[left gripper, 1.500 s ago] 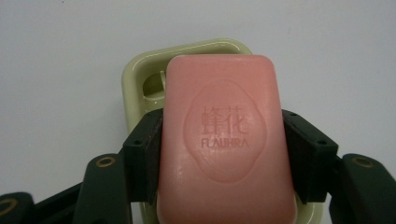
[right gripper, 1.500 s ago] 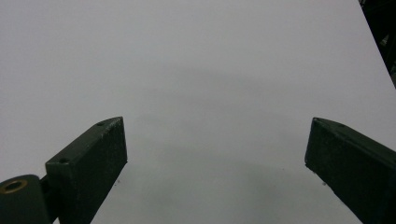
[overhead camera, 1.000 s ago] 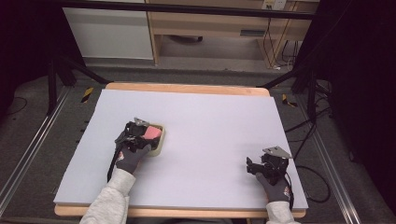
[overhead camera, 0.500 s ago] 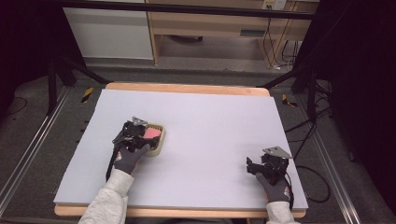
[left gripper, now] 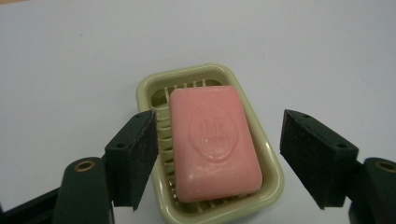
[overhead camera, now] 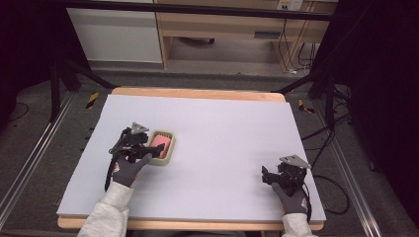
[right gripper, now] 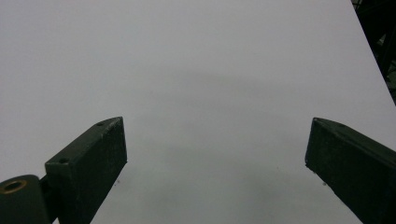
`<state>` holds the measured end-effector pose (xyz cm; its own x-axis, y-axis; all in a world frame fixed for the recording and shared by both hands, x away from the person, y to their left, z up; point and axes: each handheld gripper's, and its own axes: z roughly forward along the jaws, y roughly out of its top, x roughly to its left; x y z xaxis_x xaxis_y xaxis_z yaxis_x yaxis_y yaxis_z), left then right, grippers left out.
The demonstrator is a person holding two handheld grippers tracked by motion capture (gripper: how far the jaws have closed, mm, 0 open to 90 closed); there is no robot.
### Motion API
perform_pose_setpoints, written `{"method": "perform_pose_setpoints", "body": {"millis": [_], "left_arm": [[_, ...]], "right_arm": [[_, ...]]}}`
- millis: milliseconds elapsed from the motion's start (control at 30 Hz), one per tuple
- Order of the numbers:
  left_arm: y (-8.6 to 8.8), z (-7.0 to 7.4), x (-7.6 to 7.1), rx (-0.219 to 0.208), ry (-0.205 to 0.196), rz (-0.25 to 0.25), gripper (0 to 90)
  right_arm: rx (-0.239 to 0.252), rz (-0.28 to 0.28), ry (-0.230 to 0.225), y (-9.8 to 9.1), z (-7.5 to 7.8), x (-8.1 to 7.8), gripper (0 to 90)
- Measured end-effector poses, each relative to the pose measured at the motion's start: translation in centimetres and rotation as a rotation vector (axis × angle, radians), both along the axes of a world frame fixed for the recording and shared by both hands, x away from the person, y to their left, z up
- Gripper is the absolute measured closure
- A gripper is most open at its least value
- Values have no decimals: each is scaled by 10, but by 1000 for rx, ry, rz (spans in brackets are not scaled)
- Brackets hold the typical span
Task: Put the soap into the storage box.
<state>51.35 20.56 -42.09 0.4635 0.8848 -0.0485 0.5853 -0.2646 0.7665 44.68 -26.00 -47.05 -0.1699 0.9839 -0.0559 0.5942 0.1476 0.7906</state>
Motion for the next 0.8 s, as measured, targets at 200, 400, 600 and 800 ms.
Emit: {"method": "perform_pose_setpoints", "body": {"millis": [200,400,600,800], "left_arm": [[11,3,-12,-19,-25,-2,259],[17,-8,-27,-7,-43,-7,261],[29,-13,-39,-20,-70,11,260],[42,-22,-48,-5,-76,43,270]], "right_arm": [[2,-5,1,-1,0,0,56],[8,-16,3,-3,0,-1,54],[11,-23,3,-6,0,-1,53],[17,-31,8,-8,-1,-1,53]]}}
